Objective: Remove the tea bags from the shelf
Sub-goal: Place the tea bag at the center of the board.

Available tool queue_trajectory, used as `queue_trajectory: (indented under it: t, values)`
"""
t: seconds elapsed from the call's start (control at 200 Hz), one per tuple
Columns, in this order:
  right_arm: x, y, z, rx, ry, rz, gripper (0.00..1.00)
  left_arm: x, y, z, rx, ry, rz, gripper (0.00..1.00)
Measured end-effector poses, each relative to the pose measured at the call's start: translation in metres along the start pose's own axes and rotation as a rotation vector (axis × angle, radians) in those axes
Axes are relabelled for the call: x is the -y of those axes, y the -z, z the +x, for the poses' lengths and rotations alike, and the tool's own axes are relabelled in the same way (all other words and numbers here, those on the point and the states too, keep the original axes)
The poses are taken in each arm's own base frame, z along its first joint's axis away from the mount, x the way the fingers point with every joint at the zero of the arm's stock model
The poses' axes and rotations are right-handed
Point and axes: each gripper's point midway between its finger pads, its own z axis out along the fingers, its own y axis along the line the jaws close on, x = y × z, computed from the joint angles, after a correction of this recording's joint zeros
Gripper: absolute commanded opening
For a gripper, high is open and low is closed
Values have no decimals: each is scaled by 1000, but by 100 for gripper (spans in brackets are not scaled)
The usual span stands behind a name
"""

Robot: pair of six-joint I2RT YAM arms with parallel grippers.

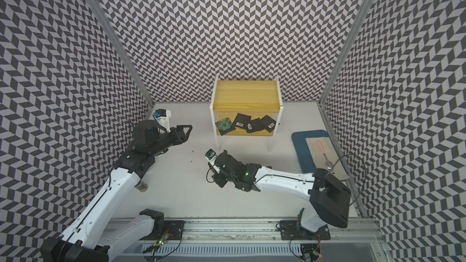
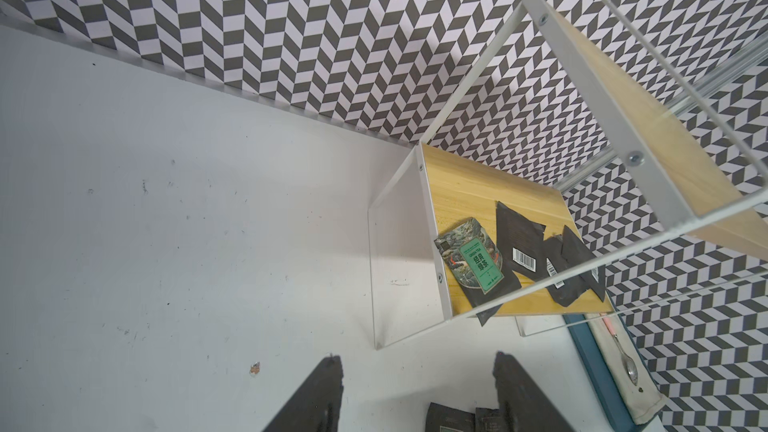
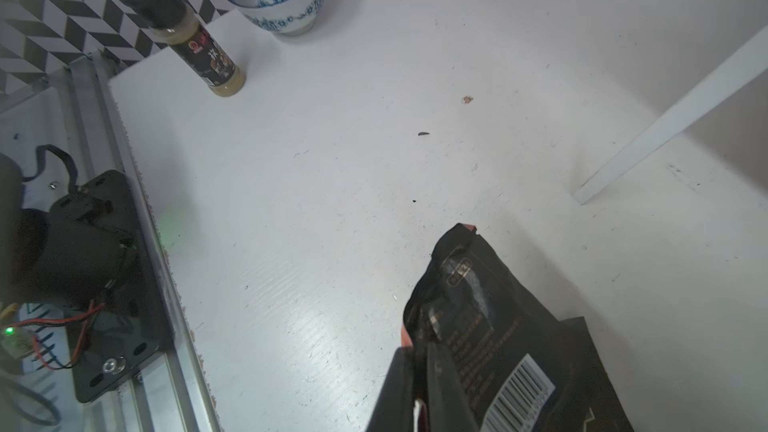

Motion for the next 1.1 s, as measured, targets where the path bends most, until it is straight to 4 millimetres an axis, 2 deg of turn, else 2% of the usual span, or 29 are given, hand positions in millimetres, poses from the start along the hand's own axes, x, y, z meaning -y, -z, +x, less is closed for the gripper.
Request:
queue_trajectory:
  t: [0.305, 0.476, 0.611, 0.871, 0.966, 1.102]
  values:
    - [2, -54, 26, -65, -29, 25, 10, -1, 4, 0, 3, 16, -3, 61]
    - [4, -74, 21, -59, -55, 47, 11, -2, 3, 3, -4, 18, -6, 61]
    - [4, -83, 17, -49, -73, 50, 12, -6, 2, 8, -16, 21, -13, 61]
    - [7, -96, 28, -76, -95, 70, 16, -6, 2, 8, -18, 21, -15, 61]
    - [7, -97, 31, -83, -98, 73, 19, -6, 2, 8, -18, 21, -15, 61]
    - [6, -97, 30, -82, -99, 68, 30, -6, 2, 8, -18, 21, -15, 61]
